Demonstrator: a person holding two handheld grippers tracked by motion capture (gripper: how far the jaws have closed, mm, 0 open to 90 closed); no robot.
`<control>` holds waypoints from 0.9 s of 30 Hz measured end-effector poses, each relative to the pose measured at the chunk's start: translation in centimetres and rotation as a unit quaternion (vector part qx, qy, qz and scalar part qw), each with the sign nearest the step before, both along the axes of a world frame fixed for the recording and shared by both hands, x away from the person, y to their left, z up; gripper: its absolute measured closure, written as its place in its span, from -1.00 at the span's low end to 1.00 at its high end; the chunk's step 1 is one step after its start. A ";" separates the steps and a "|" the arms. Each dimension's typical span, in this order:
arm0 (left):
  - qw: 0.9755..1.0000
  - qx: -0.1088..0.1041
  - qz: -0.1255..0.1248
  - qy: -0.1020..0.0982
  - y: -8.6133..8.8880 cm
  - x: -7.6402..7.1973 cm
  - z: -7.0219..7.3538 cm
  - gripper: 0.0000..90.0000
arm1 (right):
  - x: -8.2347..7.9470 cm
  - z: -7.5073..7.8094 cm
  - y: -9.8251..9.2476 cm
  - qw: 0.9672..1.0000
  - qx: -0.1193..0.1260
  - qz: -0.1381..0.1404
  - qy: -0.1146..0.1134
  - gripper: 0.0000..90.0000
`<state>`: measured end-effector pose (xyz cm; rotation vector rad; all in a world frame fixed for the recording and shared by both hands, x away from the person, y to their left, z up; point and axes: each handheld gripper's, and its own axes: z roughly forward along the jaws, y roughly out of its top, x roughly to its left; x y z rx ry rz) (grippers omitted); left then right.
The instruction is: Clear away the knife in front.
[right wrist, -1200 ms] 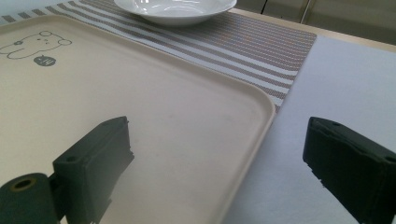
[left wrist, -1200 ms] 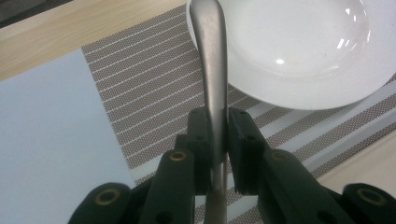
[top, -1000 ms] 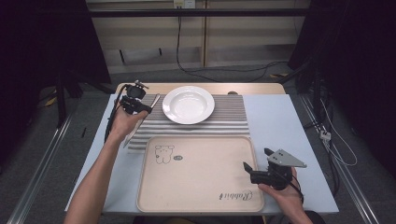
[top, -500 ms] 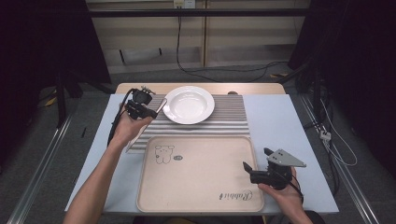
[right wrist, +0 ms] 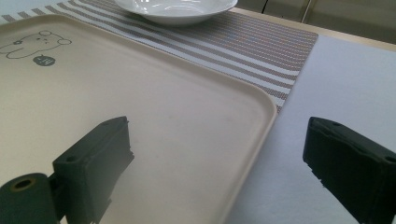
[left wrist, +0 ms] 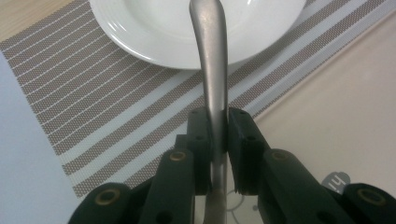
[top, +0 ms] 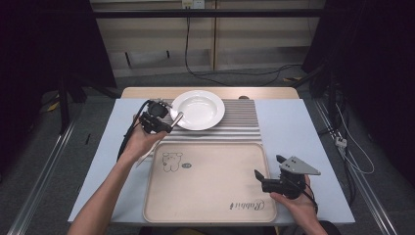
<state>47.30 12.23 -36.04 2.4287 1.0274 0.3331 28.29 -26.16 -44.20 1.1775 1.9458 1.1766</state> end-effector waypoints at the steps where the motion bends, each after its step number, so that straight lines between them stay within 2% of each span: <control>1: 1.000 0.001 -0.001 0.000 -0.1 -0.2 -0.1 0.77 | 0.0 0.0 0.0 1.000 0.000 0.000 0.000 -0.81; 11: 1.000 -0.003 -0.012 0.000 -0.9 -1.9 -0.6 0.77 | 0.0 0.0 0.0 1.000 0.000 0.000 -0.001 -0.81; 18: 1.000 -0.008 -0.023 0.013 -1.4 -3.1 -1.1 0.77 | 0.0 0.0 0.0 1.000 0.000 0.001 0.000 -0.81; 27: 0.999 0.007 -0.032 0.016 -2.4 -4.2 -1.8 0.77 | 0.0 0.0 0.1 1.000 -0.001 0.001 0.000 -0.82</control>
